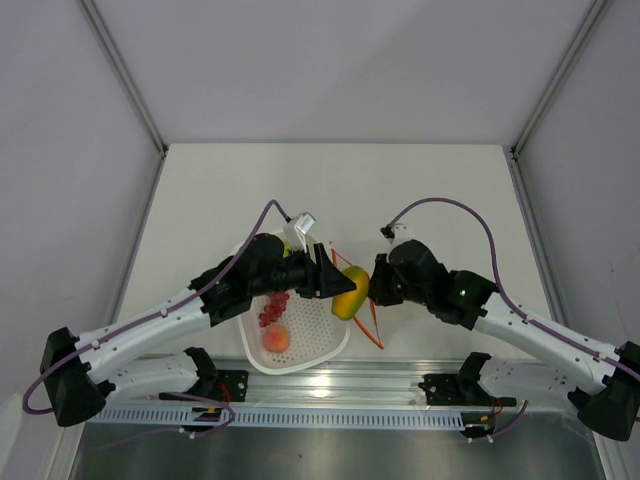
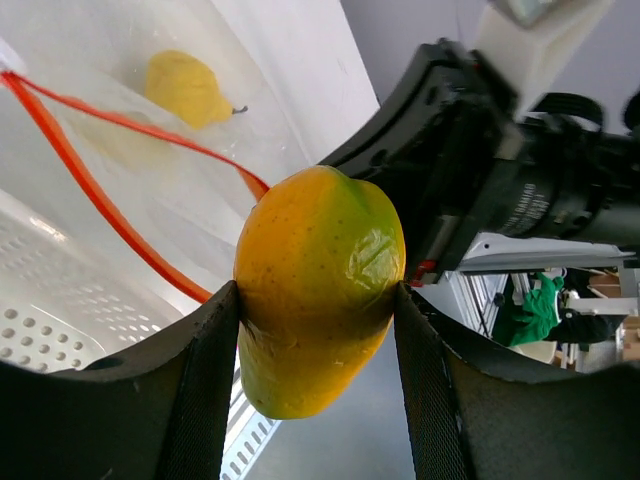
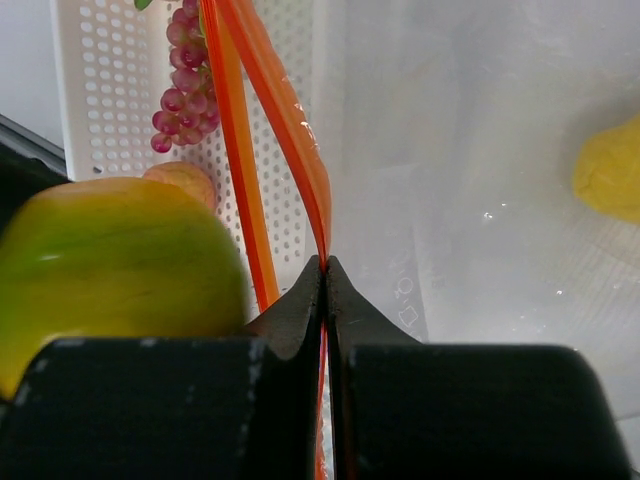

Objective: Place the food in the zip-top bag and seal the zipper
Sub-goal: Pick up the fake fruit from the bin, then place the fake fruit in the zipper food storage bag.

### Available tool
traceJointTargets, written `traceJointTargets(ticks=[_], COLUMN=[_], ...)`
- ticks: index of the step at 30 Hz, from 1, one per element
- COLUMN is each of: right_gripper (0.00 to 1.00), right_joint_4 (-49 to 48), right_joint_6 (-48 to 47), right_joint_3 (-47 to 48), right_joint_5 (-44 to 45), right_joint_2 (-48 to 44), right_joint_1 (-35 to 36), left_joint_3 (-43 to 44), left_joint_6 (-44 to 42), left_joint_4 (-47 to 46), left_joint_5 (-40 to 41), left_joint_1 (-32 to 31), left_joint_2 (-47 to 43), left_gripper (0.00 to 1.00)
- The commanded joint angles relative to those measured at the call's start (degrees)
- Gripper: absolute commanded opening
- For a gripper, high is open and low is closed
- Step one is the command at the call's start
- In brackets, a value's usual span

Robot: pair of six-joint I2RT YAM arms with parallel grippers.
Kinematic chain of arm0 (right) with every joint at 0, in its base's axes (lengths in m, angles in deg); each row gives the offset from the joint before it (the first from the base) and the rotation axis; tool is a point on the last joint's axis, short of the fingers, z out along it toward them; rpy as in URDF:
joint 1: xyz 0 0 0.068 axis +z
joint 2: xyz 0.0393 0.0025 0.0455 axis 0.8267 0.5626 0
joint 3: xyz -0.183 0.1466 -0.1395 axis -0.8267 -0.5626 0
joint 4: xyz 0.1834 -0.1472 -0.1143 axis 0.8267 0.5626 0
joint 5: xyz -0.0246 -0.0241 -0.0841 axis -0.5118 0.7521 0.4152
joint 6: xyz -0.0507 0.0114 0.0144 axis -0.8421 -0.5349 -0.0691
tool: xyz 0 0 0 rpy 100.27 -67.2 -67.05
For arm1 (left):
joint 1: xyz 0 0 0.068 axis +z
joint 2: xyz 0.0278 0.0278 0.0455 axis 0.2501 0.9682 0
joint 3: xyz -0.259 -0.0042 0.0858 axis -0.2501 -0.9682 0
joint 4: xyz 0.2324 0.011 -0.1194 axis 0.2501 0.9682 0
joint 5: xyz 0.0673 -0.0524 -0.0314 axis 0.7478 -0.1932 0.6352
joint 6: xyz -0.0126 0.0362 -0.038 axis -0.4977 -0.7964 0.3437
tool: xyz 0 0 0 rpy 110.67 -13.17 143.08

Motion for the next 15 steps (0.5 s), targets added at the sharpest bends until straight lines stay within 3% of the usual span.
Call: traceJointTargets(ticks=[1, 15], right_gripper=[0.00, 0.00], right_joint_4=[-1.09, 0.58], right_joint_6=[1.02, 1.81], right_joint_3=[1.99, 3.84], right_joint_5=[1.73, 1.38], right_joint_2=[-1.62, -6.19], right_joint_1=[0.36, 0.71], left_joint_3=[-1.37, -4.62], left_joint_6=[3.21, 6.64], left_joint_4=[-3.44, -6.51], left_joint_5=[-1.79, -1.44], left_joint_1=[-0.05, 0.04], left_joint_2=[1.96, 5.13], left_gripper=[0.49, 0.49])
